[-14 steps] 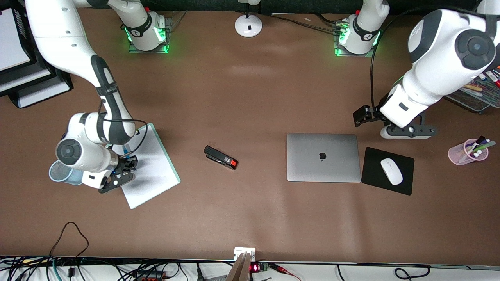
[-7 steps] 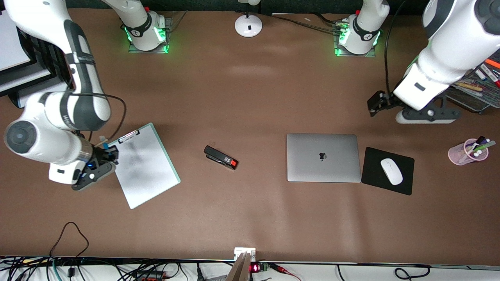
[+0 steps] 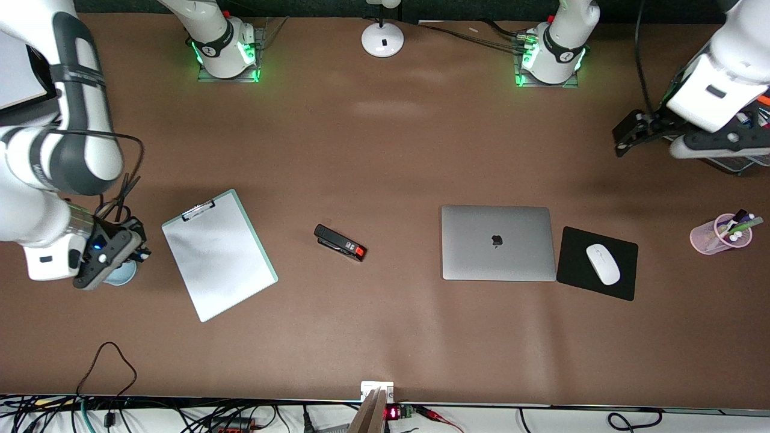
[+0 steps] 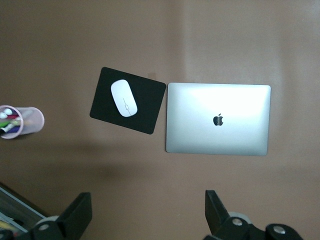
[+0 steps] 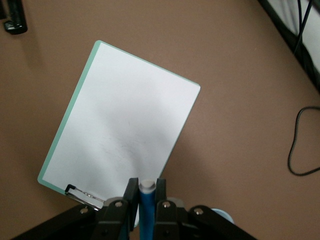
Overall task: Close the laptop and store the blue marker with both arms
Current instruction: 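Lift the blue marker with the right gripper and carry it to the cup, then lower the blue marker into the light blue cup and open the right gripper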
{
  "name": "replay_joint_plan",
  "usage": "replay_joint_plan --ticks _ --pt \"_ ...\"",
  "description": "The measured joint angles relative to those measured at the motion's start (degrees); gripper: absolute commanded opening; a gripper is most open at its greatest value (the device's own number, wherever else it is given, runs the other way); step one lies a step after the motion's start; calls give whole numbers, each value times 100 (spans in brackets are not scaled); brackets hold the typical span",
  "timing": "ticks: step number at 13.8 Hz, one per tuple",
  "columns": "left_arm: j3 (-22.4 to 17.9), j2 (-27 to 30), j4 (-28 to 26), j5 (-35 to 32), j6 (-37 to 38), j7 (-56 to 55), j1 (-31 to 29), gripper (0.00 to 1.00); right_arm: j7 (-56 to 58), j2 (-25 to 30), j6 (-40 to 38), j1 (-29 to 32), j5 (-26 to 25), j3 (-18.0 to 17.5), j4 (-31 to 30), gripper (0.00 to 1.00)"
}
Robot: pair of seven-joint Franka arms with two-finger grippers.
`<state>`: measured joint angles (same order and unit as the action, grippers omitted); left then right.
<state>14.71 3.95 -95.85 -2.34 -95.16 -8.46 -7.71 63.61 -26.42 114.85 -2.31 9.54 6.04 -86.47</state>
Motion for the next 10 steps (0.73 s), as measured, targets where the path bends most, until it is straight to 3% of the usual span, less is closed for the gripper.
replay_joint_plan --ticks 10 --pt "6 101 -1 0 134 231 -124 100 3820 -24 -15 935 2043 8 90 0"
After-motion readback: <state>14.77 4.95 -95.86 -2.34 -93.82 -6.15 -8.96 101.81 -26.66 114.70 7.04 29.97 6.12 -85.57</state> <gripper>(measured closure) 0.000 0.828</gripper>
